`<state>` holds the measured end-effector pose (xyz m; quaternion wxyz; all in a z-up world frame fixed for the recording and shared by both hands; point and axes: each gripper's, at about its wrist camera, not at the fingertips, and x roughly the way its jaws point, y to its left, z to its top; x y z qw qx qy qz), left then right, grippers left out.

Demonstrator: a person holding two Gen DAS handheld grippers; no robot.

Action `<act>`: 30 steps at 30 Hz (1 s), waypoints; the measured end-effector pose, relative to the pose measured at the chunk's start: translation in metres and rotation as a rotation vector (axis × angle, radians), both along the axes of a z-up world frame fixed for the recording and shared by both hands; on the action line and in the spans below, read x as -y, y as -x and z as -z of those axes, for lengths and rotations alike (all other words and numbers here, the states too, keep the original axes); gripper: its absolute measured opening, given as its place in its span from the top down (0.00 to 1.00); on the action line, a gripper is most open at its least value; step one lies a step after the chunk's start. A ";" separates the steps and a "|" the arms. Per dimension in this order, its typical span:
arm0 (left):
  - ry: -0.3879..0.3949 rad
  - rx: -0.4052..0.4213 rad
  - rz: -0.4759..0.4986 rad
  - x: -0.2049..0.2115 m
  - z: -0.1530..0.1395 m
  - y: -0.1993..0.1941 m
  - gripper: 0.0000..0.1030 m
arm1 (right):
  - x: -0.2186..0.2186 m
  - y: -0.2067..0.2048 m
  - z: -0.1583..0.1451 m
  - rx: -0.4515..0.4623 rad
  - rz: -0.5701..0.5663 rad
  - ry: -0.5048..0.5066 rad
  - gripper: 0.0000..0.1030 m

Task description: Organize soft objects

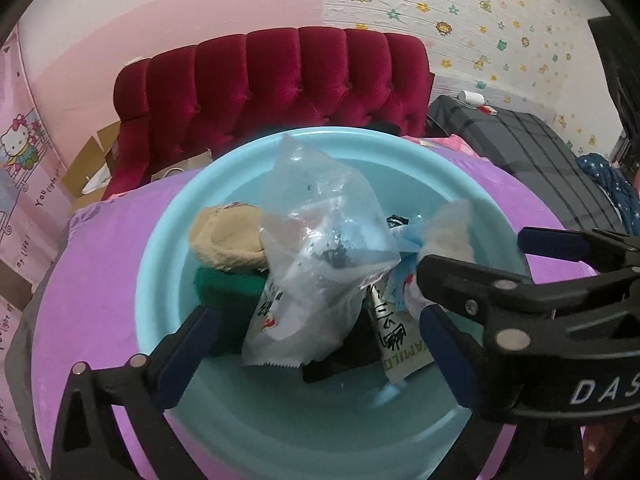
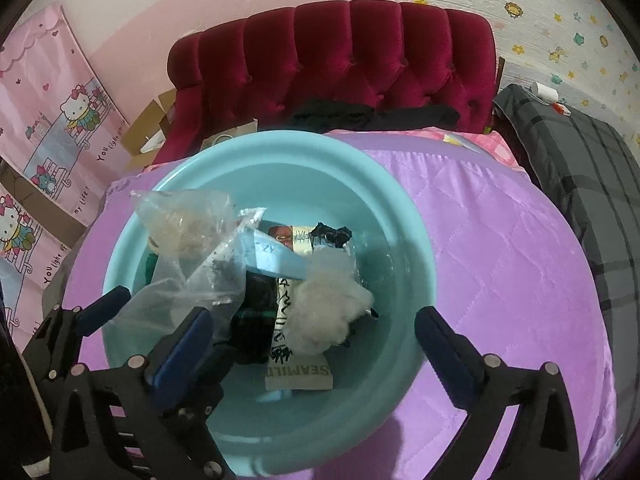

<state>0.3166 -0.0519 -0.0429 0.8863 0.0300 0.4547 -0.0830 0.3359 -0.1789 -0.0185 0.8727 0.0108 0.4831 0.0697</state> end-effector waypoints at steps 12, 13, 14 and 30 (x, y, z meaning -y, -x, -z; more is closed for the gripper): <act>-0.025 0.019 -0.012 -0.009 -0.028 0.038 0.00 | -0.002 0.053 -0.025 0.018 0.015 0.000 0.00; -0.027 0.028 -0.013 -0.010 -0.033 0.043 0.00 | -0.003 0.058 -0.028 0.019 0.013 -0.002 0.00; -0.028 0.034 -0.014 -0.011 -0.037 0.047 0.00 | -0.004 0.064 -0.031 0.024 0.013 -0.001 0.00; -0.023 0.087 -0.022 -0.005 -0.081 0.117 0.00 | -0.008 0.146 -0.070 0.079 0.008 0.021 0.00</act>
